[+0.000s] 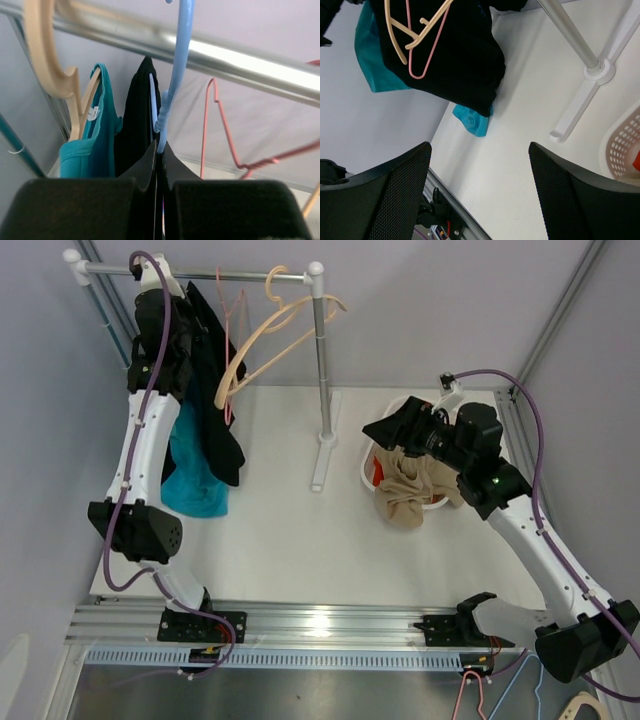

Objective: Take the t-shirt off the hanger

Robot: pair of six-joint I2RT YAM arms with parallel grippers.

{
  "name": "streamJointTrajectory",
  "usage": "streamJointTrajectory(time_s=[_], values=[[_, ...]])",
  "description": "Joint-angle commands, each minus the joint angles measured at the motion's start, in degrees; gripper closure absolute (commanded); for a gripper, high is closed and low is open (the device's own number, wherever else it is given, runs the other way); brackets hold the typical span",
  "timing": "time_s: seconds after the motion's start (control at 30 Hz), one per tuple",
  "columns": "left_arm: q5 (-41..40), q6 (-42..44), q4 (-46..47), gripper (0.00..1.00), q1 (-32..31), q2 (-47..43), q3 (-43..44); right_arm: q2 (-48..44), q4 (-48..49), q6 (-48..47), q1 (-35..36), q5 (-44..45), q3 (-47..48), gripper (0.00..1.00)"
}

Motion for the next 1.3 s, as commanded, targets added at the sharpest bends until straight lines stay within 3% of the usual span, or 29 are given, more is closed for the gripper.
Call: streamJointTrajectory(time_s=[0.0,0.13,0.37,0.5,0.63,0.77,0.87,0.97,1.07,1.27], values=[[-1.2,2.4,8.0,0.99,-1.9,-6.7,1.0,-1.8,1.2,-1.0,-0.2,-1.2,-0.6,0.17],[-4.1,2.4,3.0,0.99,-3.0,-6.7,5.4,-2.9,1.3,-0.9,-0.2,-1.2,-1.3,0.17],[-10.6,-2.3,-4.5,0.99,-4.6,-8.3,4.8,-3.7,1.4,-1.3,-0.3,-2.8,-2.3,0.17],[-20.4,-2.5,-11.1,0.99,-7.8,-10.6,4.3,-2.7,0.6,-7.0,0.5,-8.9,-1.1,0.18],[-25.7,-3.3,-16.5,0.99,-13.1,-15.8,1.7,0.7,-3.8,-14.7,4.5,-11.6,3.0,0.2],[-30.4,-6.5,-22.3,0.99,-17.4,-21.5,-2.7,5.1,-6.0,-19.9,14.4,-11.2,5.3,0.17],[-27.8,-10.6,-27.1,0.99,-20.7,-25.4,-3.8,4.7,-3.1,-22.4,22.7,-0.8,2.2,0.13],[-33.2,-11.3,-30.0,0.99,-26.2,-26.7,-3.1,4.4,4.1,-24.7,28.9,4.9,-1.6,0.13],[-37.2,-14.6,-34.7,0.99,-29.7,-27.9,-3.5,5.0,10.5,-25.6,32.2,6.3,-4.0,0.13],[-29.7,-17.2,-35.6,0.99,-30.6,-32.8,-11.2,10.8,22.2,-27.5,36.9,4.1,-5.3,0.14]])
